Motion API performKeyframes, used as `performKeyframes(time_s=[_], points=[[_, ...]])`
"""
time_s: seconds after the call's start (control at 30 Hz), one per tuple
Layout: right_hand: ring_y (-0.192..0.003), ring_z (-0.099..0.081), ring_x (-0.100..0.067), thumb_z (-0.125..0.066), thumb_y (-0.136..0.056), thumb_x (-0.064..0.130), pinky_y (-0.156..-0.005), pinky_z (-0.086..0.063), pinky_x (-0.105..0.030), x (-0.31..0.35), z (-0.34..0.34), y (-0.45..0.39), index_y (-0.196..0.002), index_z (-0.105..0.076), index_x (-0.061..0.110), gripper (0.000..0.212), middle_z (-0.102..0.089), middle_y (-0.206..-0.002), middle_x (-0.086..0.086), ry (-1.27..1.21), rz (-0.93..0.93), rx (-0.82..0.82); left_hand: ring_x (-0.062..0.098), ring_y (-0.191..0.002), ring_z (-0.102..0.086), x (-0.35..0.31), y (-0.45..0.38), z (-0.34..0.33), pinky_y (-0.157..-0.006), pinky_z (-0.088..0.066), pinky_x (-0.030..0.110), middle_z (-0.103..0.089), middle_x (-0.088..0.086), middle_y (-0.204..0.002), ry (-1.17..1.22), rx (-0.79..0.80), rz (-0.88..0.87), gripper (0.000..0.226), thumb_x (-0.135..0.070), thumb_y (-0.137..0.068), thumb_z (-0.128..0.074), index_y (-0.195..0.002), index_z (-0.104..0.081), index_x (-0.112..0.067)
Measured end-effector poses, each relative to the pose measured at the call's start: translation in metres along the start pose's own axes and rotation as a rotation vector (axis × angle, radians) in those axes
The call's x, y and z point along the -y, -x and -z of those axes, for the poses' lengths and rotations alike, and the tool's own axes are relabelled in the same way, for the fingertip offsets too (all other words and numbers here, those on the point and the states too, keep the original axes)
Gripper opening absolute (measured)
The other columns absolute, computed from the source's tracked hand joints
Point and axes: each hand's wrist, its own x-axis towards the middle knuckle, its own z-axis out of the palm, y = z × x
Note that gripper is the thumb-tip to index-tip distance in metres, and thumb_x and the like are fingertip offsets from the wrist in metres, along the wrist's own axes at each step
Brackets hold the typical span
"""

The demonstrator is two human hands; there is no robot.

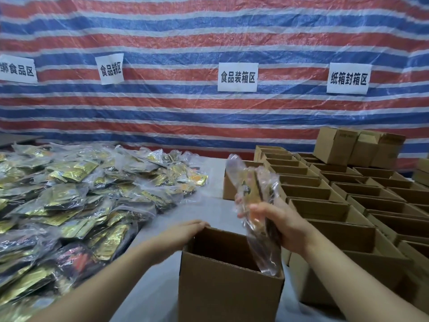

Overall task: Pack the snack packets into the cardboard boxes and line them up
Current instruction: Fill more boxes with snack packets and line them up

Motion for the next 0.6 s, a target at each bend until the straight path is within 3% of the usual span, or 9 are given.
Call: performKeyframes(time_s=[0.07,0.17,0.23,0.3,0.37,0.43,0.5,0.6], points=[[-0.106,-0.068,-0.029,-0.070,-0.077,0.025,-0.092,-0.057,-0.041,-0.003,-0.004,0.002,-0.129,-0.055,0.010,0.056,-0.070,-0.113,-0.011,0.099,-0.058,0.083,0.029,-0.117,-0.061,0.005,0.000,-0.009,-0.107,-0.044,0.044,-0.066,0.015,-0.121,0.122,-0.088,0.033,0.031,-0.028,-0.106,-0.042,-0.115,-0.066,-0.012],[-0.106,-0.065,-0.042,-0.072,-0.082,0.021,-0.095,-0.053,-0.051,0.002,-0.005,0.006,-0.123,-0.058,0.015,0.044,-0.066,-0.116,-0.023,0.179,-0.112,0.210,0.031,-0.101,-0.065,0.005,-0.001,-0.018,-0.086,-0.047,0.035,-0.067,0.019,-0.104,0.189,-0.171,0.050,0.027,-0.027,-0.104,-0.045,-0.100,-0.067,-0.011],[-0.097,-0.069,-0.029,-0.071,-0.086,0.022,-0.087,-0.057,-0.038,0.004,-0.005,0.006,-0.110,-0.064,0.022,0.025,-0.071,-0.107,-0.012,0.303,-0.148,0.324,0.023,-0.092,-0.067,0.006,-0.001,-0.023,-0.080,-0.049,0.030,-0.071,0.009,-0.095,0.241,-0.196,0.029,0.021,-0.027,-0.100,-0.053,-0.093,-0.070,-0.017],[-0.081,-0.063,-0.010,-0.068,-0.087,0.030,-0.076,-0.050,-0.024,-0.001,-0.013,0.007,-0.091,-0.065,0.025,0.007,-0.067,-0.087,0.006,0.465,-0.244,0.421,0.017,-0.080,-0.065,0.007,-0.001,-0.027,-0.070,-0.048,0.025,-0.070,0.004,-0.085,0.263,-0.207,-0.006,0.017,-0.027,-0.093,-0.060,-0.083,-0.069,-0.016],[-0.069,-0.055,-0.002,-0.063,-0.090,0.034,-0.066,-0.043,-0.017,-0.005,-0.022,0.005,-0.081,-0.059,0.026,0.012,-0.059,-0.074,0.013,0.556,-0.332,0.477,0.019,-0.077,-0.060,0.008,0.000,-0.030,-0.067,-0.043,0.026,-0.065,0.010,-0.085,0.261,-0.214,-0.002,0.023,-0.025,-0.098,-0.052,-0.083,-0.065,-0.013],[-0.065,-0.054,-0.003,-0.059,-0.094,0.035,-0.062,-0.042,-0.016,-0.004,-0.027,0.000,-0.082,-0.058,0.025,0.015,-0.059,-0.073,0.011,0.574,-0.426,0.526,0.027,-0.091,-0.064,0.009,-0.001,-0.032,-0.076,-0.044,0.030,-0.068,0.018,-0.098,0.259,-0.243,0.018,0.032,-0.026,-0.102,-0.045,-0.094,-0.066,-0.002],[-0.077,-0.060,-0.007,-0.056,-0.095,0.038,-0.072,-0.049,-0.019,-0.006,-0.031,-0.008,-0.091,-0.062,0.024,0.016,-0.066,-0.086,0.006,0.602,-0.503,0.558,0.030,-0.097,-0.064,0.006,0.000,-0.034,-0.080,-0.047,0.031,-0.067,0.020,-0.104,0.282,-0.254,0.030,0.033,-0.025,-0.103,-0.044,-0.099,-0.065,0.000],[-0.115,-0.059,-0.018,-0.051,-0.102,0.037,-0.106,-0.042,-0.036,-0.024,-0.042,-0.019,-0.118,-0.062,0.022,0.025,-0.063,-0.128,-0.004,0.819,-0.631,0.679,0.013,-0.078,-0.056,0.004,0.001,-0.039,-0.065,-0.042,0.021,-0.060,0.004,-0.086,0.236,-0.246,0.051,0.029,-0.029,-0.104,-0.042,-0.083,-0.058,-0.018]])
